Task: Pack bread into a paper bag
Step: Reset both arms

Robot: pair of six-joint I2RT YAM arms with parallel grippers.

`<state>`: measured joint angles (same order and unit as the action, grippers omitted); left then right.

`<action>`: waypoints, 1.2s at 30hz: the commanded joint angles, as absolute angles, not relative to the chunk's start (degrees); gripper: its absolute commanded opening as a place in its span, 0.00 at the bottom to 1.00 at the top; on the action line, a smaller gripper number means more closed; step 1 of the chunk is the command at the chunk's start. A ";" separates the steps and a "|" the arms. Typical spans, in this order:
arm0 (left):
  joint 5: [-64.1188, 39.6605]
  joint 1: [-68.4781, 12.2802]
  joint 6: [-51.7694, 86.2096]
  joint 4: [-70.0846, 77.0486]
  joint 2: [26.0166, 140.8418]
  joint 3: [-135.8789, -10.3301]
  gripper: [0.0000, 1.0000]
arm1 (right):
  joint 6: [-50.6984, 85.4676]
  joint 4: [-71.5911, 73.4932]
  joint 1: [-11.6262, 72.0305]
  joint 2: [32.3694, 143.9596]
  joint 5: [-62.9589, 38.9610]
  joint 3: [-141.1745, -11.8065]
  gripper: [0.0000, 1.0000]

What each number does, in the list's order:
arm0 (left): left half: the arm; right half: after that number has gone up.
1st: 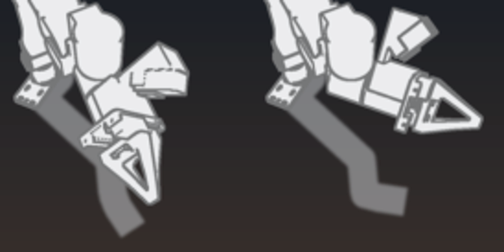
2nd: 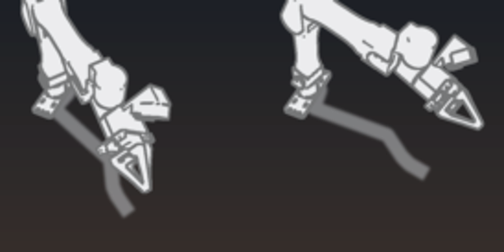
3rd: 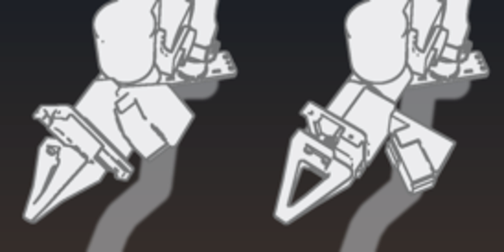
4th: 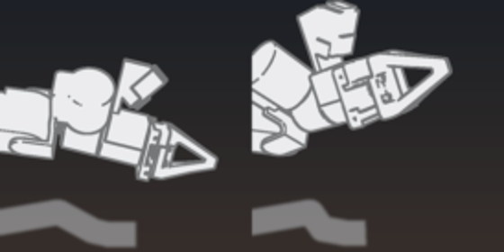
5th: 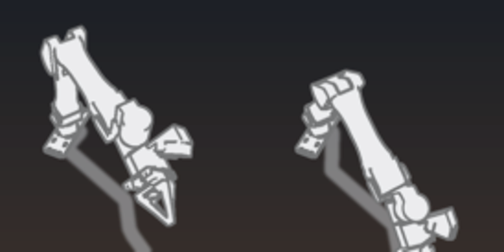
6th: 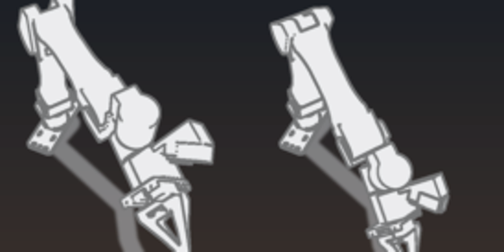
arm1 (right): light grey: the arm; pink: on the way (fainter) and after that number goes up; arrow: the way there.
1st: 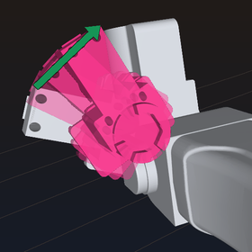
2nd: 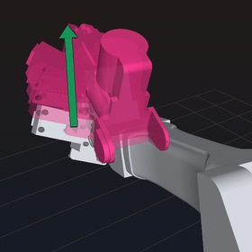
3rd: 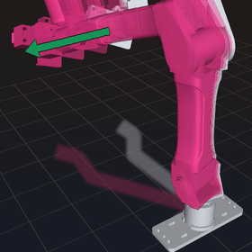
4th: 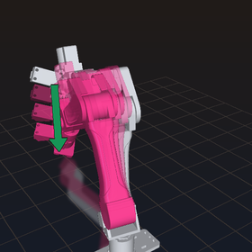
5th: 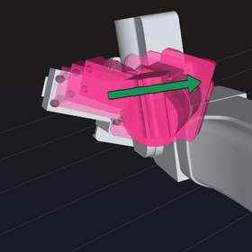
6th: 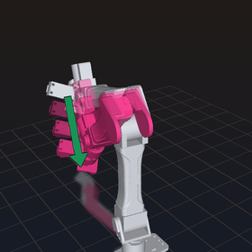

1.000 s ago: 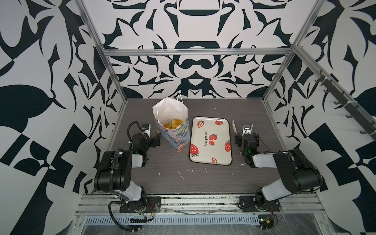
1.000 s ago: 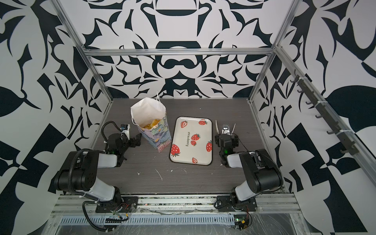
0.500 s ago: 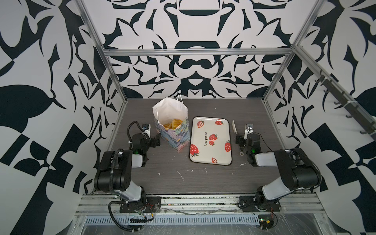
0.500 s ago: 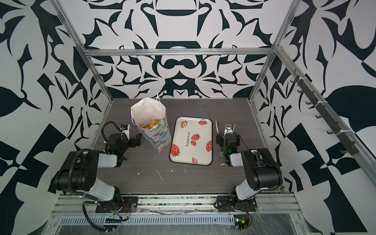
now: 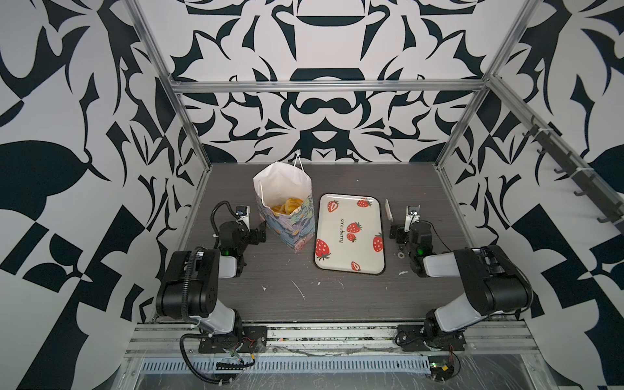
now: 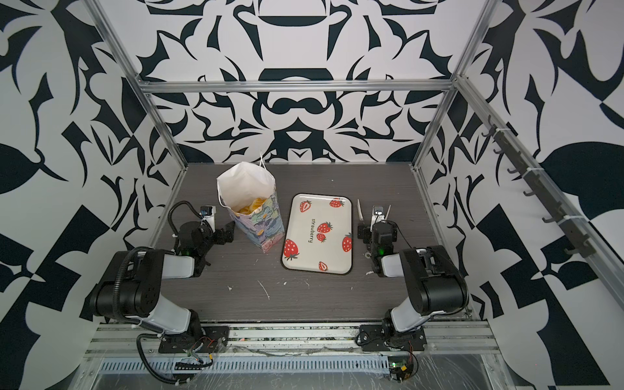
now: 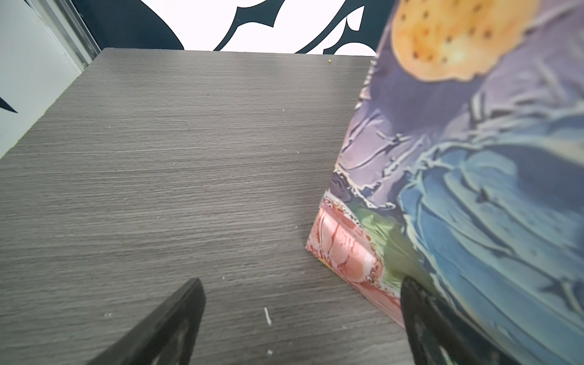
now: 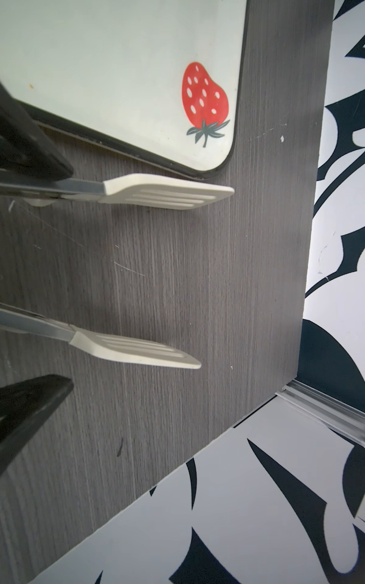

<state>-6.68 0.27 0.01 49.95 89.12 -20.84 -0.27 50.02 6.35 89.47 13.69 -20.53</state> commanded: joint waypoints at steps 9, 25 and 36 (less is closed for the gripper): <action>-7.90 0.35 0.01 51.64 89.76 -21.89 0.99 | -0.45 52.82 6.15 89.52 13.54 -20.32 0.99; -9.98 0.35 -0.66 55.10 88.81 -19.68 0.99 | -0.35 53.40 6.19 89.46 13.42 -19.98 0.99; -8.99 0.42 -0.17 58.22 89.52 -18.10 0.99 | -0.89 53.60 6.24 89.10 10.55 -19.60 0.99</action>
<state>-9.89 0.32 -0.78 64.86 91.18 -12.71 -1.15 52.88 6.35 89.52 9.89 -18.20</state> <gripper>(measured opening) 0.992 0.993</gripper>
